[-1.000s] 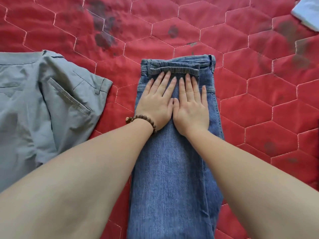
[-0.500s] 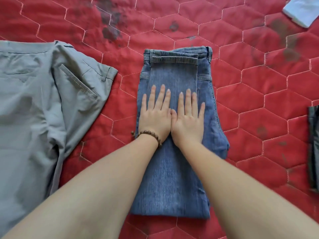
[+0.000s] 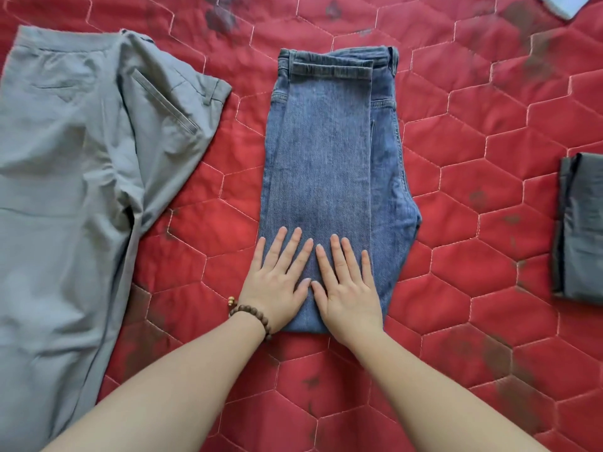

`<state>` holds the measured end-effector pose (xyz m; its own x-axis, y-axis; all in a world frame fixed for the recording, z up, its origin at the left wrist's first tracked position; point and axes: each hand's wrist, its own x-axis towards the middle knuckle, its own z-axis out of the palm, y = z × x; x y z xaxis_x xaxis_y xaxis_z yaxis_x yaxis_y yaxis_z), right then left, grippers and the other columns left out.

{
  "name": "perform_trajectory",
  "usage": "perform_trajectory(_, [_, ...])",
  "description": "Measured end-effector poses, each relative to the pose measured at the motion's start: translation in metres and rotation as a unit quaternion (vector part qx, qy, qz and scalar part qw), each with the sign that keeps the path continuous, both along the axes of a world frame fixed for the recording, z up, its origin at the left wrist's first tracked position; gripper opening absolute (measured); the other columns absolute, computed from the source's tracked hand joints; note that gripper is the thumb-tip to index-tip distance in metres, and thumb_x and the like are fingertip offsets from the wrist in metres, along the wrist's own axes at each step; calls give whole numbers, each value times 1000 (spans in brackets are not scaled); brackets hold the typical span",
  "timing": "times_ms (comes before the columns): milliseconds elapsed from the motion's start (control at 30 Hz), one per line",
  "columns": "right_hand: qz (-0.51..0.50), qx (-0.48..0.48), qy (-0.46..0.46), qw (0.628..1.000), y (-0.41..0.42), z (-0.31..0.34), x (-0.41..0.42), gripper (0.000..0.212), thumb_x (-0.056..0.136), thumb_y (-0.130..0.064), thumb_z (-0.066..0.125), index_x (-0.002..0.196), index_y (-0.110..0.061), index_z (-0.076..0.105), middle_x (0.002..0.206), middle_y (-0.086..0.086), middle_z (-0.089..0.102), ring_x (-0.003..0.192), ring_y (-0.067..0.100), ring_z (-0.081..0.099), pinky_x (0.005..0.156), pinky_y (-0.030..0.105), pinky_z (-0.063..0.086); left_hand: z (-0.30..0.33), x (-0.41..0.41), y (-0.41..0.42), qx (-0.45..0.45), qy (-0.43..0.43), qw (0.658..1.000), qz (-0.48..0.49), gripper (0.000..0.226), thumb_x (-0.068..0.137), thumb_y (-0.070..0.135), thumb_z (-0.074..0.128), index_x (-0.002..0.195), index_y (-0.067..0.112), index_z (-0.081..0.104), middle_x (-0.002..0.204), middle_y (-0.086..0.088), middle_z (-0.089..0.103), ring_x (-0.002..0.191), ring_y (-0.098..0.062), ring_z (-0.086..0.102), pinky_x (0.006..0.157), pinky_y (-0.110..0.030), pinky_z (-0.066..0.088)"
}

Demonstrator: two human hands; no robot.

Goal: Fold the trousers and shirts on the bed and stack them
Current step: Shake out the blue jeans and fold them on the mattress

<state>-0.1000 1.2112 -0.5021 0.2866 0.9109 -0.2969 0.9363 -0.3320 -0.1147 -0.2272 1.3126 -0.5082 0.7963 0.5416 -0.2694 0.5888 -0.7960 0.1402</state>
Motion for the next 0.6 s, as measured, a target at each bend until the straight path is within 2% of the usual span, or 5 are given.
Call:
perform_trajectory(167, [138, -15, -39, 990, -8, 10, 69, 54, 96, -45, 32, 148, -29, 35, 156, 4, 30, 143, 25, 29, 116, 54, 19, 7, -14, 47, 21, 17, 992, -124, 60, 93, 49, 30, 148, 25, 33, 155, -5, 31, 143, -28, 29, 114, -55, 25])
perform_trajectory(267, [142, -42, -82, 986, -8, 23, 133, 57, 94, -46, 29, 148, -27, 33, 154, 6, 33, 143, 27, 29, 115, 54, 20, 15, -18, 85, 49, 37, 977, -203, 56, 94, 45, 29, 146, 26, 36, 152, -1, 36, 140, -27, 34, 112, -55, 28])
perform_trajectory(400, [148, -55, -111, 981, 5, 38, 186, 71, 84, -42, 44, 150, -24, 24, 157, 8, 28, 145, 28, 23, 117, 55, 15, 24, -9, 122, 85, 42, 965, -243, 58, 89, 23, 28, 145, 23, 39, 152, -4, 37, 140, -29, 34, 112, -54, 28])
perform_trajectory(500, [260, -54, -110, 958, 17, 39, 188, 79, 74, -30, 46, 151, -24, 27, 158, 6, 24, 145, 27, 23, 117, 55, 15, 24, -2, 138, 99, 34, 950, -295, 66, 82, 8, 23, 147, 16, 35, 153, -5, 35, 140, -28, 34, 112, -53, 28])
perform_trajectory(600, [351, -28, -105, 930, 24, 34, 182, 78, 75, -27, 54, 150, -26, 31, 156, 5, 28, 142, 26, 30, 117, 54, 17, 19, -2, 142, 101, 7, 933, -345, 62, 85, 5, 40, 147, 16, 35, 152, -3, 36, 139, -23, 32, 112, -52, 26])
